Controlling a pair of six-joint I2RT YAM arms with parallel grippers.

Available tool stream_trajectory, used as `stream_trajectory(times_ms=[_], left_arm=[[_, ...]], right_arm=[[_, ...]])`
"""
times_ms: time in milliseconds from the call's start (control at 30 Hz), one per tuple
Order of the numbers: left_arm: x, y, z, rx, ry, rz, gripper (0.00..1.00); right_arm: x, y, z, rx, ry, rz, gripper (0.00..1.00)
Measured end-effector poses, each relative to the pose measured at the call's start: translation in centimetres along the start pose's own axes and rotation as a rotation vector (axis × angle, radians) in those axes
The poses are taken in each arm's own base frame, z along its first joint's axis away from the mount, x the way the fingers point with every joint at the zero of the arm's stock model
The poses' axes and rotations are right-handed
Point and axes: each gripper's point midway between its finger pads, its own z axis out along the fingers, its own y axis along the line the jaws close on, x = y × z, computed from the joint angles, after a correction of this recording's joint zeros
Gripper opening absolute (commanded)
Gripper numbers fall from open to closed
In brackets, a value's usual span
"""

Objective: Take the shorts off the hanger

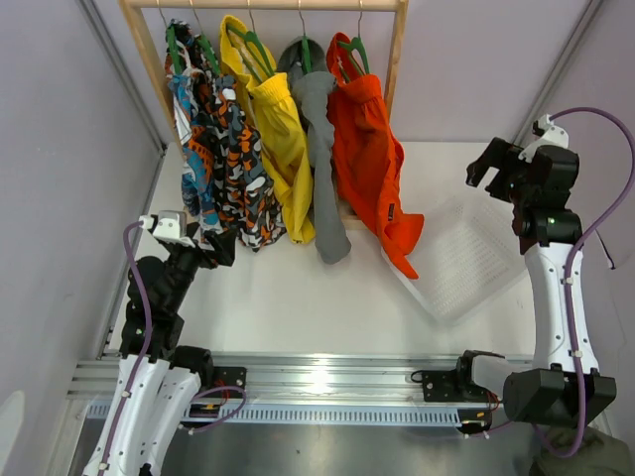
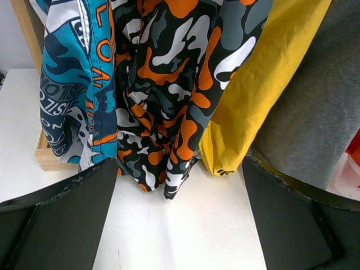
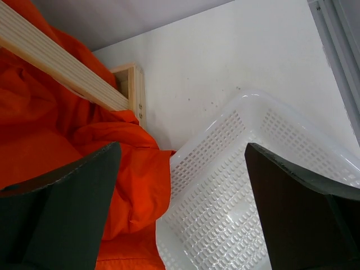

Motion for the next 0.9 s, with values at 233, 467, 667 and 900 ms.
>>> stream_trajectory(times_ms=[233, 467, 667, 900], left_arm=[[0.0, 0.0, 0.0, 0.002, 0.000, 0.002, 0.99], [0.2, 0.1, 0.1, -0.002, 0.007, 0.016, 0.99], [0.9, 0.3, 0.6, -0.011, 0.036, 0.013, 0.99], [1.6, 0.8, 0.9, -0.030, 0.064, 0.015, 0.99]], right_arm=[[-1.2, 3.2, -1.0, -0.154, -0.006, -0.139, 0.99], [1.7, 15.7, -3.4, -0.582, 0.060, -0.553, 0.99], [-1.2, 21.0, -2.8, -0.697, 0.027, -0.554, 0.99], [-7.0, 24.9, -1.8, -0.700, -0.084, -0.375, 0.95]])
